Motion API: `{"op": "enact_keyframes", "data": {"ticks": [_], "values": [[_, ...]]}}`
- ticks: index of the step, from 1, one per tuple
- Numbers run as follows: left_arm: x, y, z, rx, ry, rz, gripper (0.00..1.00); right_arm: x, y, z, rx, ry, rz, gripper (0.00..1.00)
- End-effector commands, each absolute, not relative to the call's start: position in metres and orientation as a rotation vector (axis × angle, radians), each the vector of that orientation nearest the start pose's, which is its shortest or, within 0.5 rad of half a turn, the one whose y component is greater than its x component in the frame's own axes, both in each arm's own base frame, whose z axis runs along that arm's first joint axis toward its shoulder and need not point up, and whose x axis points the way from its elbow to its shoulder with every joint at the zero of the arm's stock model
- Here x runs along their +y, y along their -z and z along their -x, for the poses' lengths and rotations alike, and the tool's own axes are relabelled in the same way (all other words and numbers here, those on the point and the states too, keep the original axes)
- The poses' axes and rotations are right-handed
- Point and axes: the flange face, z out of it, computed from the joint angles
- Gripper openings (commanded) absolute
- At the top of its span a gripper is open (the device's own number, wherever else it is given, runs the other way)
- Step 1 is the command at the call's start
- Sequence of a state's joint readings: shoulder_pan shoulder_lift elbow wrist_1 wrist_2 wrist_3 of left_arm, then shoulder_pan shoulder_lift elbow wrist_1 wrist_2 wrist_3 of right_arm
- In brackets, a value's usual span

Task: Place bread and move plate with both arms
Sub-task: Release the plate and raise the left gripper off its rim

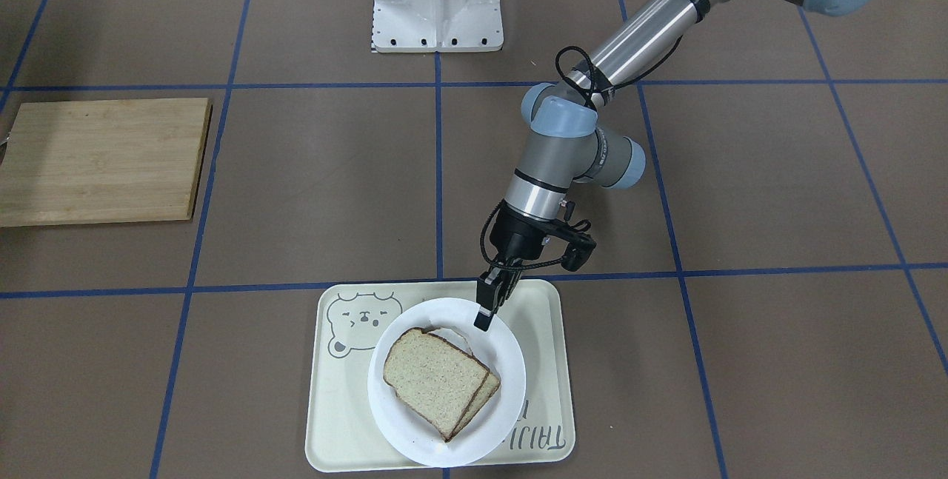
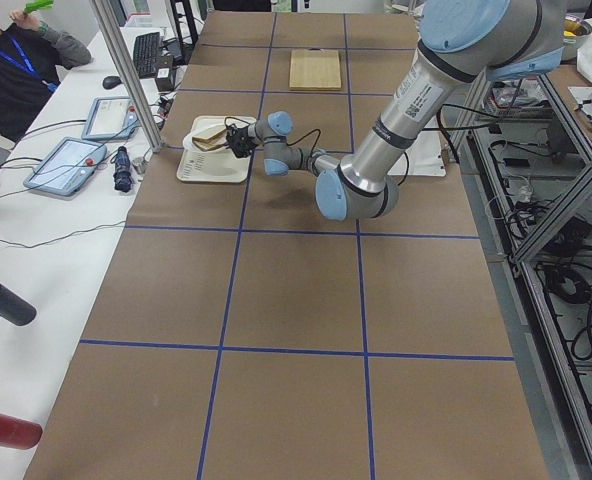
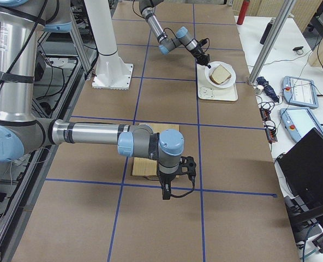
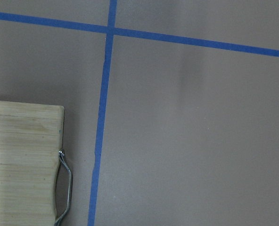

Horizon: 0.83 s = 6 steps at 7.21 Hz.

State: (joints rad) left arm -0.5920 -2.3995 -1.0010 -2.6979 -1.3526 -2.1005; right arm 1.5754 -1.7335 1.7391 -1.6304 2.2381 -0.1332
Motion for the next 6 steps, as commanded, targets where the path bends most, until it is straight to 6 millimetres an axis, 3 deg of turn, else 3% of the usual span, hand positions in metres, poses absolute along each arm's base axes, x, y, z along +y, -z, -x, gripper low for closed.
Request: {"op": "enact_keyframes", "data": {"ticks": [1, 2, 3, 4, 6], "values": [[-0.578, -0.27, -0.587, 1.448, 1.059, -0.242, 0.23, -0.42, -0.662, -0.074, -0.669, 0.106, 0.003, 1.0], [-0.576, -0.268, -0.586, 1.443, 1.022, -0.271, 0.69, -0.421, -0.662, -0.074, -0.669, 0.106, 0.002, 1.0], [-0.576, -0.267, -0.582, 1.444, 1.002, -0.292, 0.97, -0.421, -0.662, -0.074, -0.669, 0.106, 0.003, 1.0], [-0.573, -0.262, -0.572, 1.458, 0.974, -0.315, 0.97, -0.421, -0.661, -0.073, -0.671, 0.105, 0.002, 1.0], [-0.545, -0.278, -0.537, 1.462, 0.785, -0.316, 0.97, -0.421, -0.661, -0.074, -0.669, 0.105, 0.002, 1.0]]}}
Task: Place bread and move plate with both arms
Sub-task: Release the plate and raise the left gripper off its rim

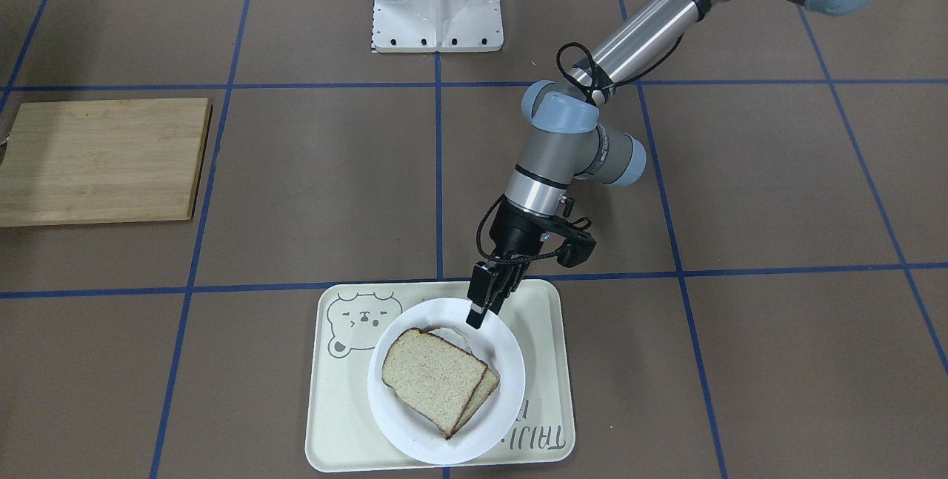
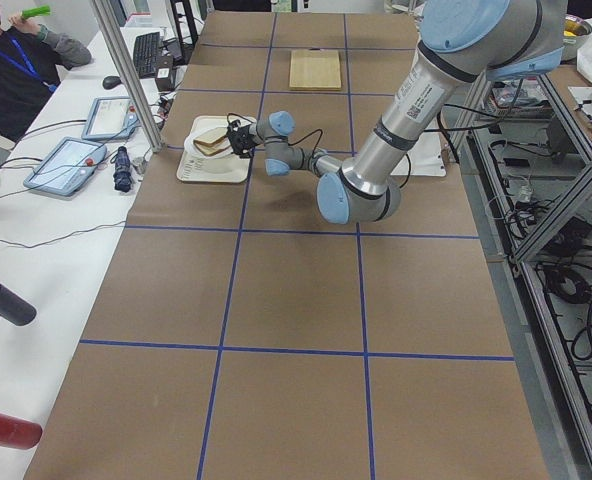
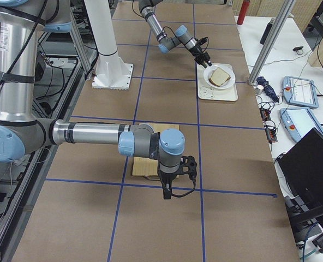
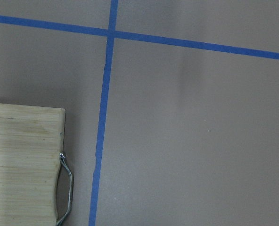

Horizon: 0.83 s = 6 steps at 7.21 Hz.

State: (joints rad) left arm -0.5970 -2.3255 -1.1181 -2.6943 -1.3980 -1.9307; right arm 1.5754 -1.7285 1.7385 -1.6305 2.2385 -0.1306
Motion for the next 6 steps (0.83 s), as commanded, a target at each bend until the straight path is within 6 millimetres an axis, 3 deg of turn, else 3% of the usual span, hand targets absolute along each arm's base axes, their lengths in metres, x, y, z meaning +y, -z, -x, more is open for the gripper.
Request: {"op": "enact_keyframes", "data": {"ticks": [1, 2, 3, 4, 5, 6], "values": [[-0.534, -0.29, -0.529, 1.432, 0.683, -0.306, 0.97, -0.421, -0.661, -0.073, -0.671, 0.105, 0.002, 1.0], [-0.526, -0.295, -0.524, 1.375, 0.582, -0.339, 0.97, -0.421, -0.661, -0.073, -0.671, 0.099, 0.004, 1.0], [-0.521, -0.278, -0.518, 1.236, 0.452, -0.392, 0.97, -0.422, -0.66, -0.073, -0.67, 0.071, 0.01, 1.0], [-0.508, -0.246, -0.501, 1.055, 0.279, -0.433, 0.97, -0.422, -0.659, -0.073, -0.671, 0.061, 0.012, 1.0], [-0.5, -0.225, -0.475, 0.886, 0.122, -0.471, 0.97, -0.423, -0.658, -0.073, -0.673, 0.06, 0.011, 1.0], [-0.508, -0.23, -0.445, 0.764, -0.018, -0.479, 0.98, -0.423, -0.658, -0.073, -0.673, 0.06, 0.011, 1.0]]}}
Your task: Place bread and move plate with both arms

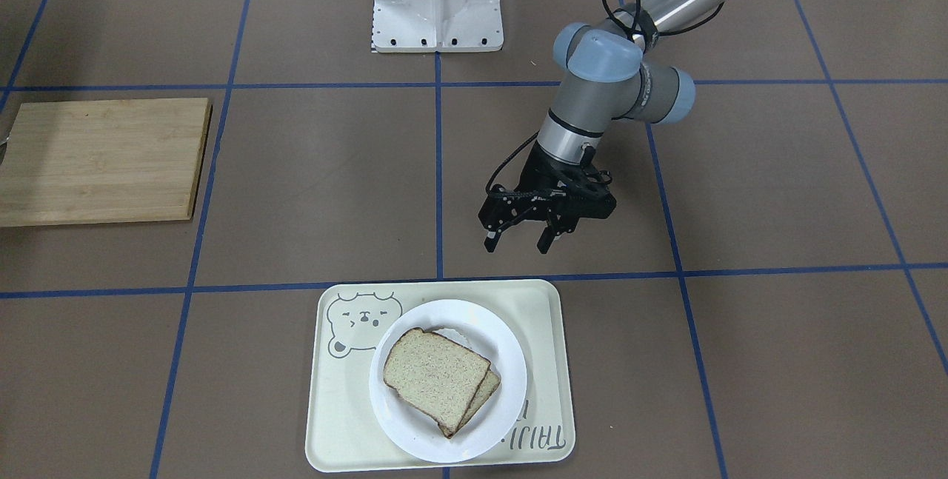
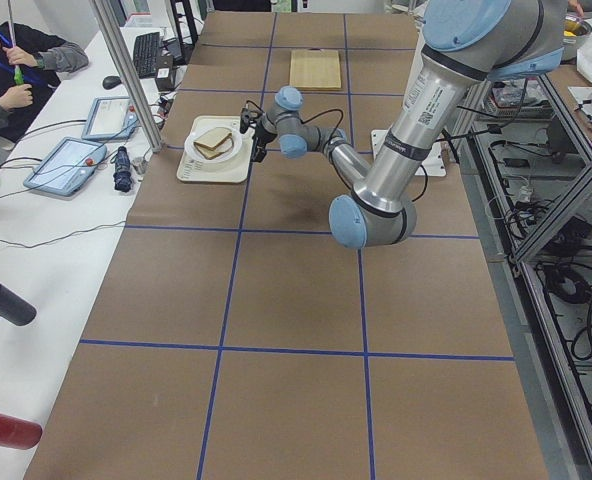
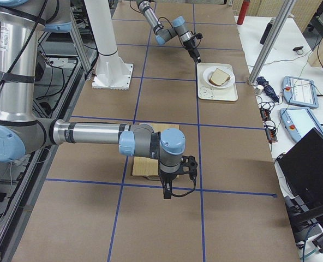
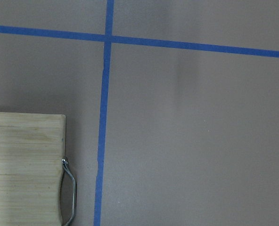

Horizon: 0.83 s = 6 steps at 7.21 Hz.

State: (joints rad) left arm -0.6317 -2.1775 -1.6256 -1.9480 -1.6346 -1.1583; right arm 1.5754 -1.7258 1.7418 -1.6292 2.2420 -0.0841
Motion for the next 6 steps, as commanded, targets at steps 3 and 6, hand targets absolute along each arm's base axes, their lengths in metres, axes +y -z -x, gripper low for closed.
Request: {"op": "enact_keyframes", "data": {"ticks": [3, 6], "values": [[-0.555, -0.331, -0.29, 0.564, -0.404, -0.449, 0.98, -0.423, -0.658, -0.073, -0.675, 0.059, 0.012, 1.0], [-0.565, -0.456, -0.099, 0.668, -0.325, -0.284, 0.98, -0.422, -0.659, -0.073, -0.679, 0.06, 0.013, 1.0]]}}
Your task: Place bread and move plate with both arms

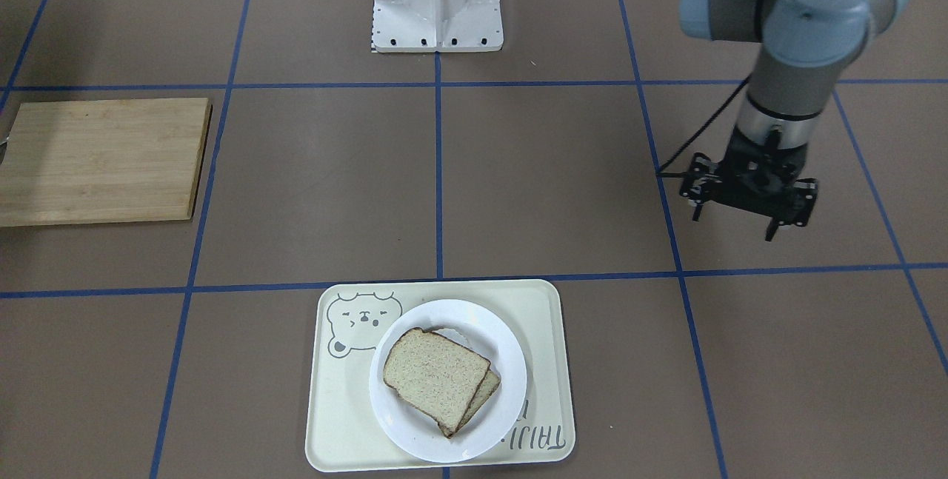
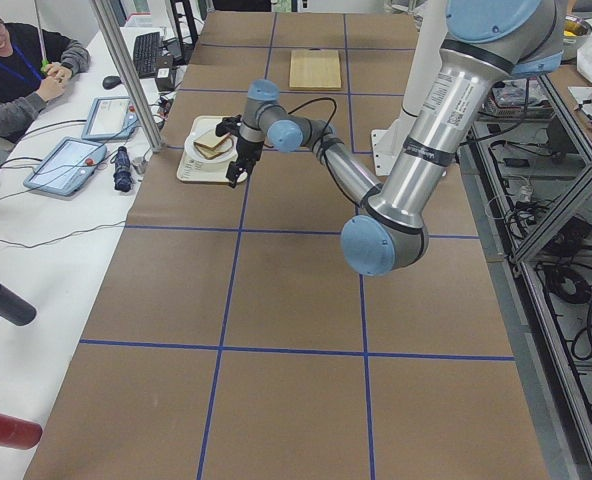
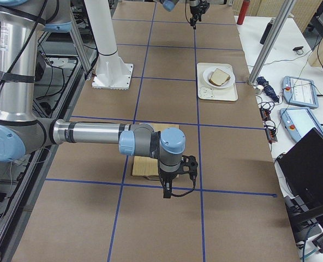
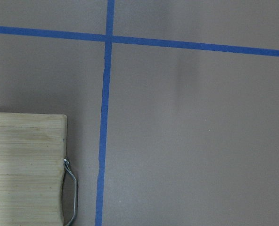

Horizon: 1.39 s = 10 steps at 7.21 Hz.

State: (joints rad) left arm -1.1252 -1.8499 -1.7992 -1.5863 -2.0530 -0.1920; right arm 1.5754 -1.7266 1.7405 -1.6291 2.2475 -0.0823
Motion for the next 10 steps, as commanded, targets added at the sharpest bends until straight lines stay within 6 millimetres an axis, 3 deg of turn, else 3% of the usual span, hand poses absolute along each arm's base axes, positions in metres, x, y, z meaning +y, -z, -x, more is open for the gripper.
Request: {"op": "enact_keyframes", "data": {"ticks": [1, 2, 3, 5, 9, 10], "values": [[-0.547, -0.487, -0.064, 0.654, -0.277, -0.261, 0.98, -0.422, -0.657, -0.073, -0.681, 0.061, 0.01, 1.0], [-0.535, -0.514, -0.048, 0.644, -0.24, -0.216, 0.98, -0.422, -0.656, -0.073, -0.681, 0.064, 0.007, 1.0], [-0.52, -0.541, -0.015, 0.628, -0.183, -0.21, 0.98, -0.422, -0.656, -0.073, -0.681, 0.064, 0.007, 1.0], [-0.504, -0.572, 0.0, 0.628, -0.135, -0.13, 0.98, -0.421, -0.656, -0.073, -0.681, 0.066, 0.007, 1.0], [-0.478, -0.592, 0.059, 0.65, -0.211, -0.105, 0.98, -0.421, -0.656, -0.073, -0.682, 0.068, 0.006, 1.0], [-0.475, -0.597, 0.058, 0.648, -0.207, -0.093, 0.98, -0.422, -0.656, -0.073, -0.682, 0.072, 0.003, 1.0]]}}
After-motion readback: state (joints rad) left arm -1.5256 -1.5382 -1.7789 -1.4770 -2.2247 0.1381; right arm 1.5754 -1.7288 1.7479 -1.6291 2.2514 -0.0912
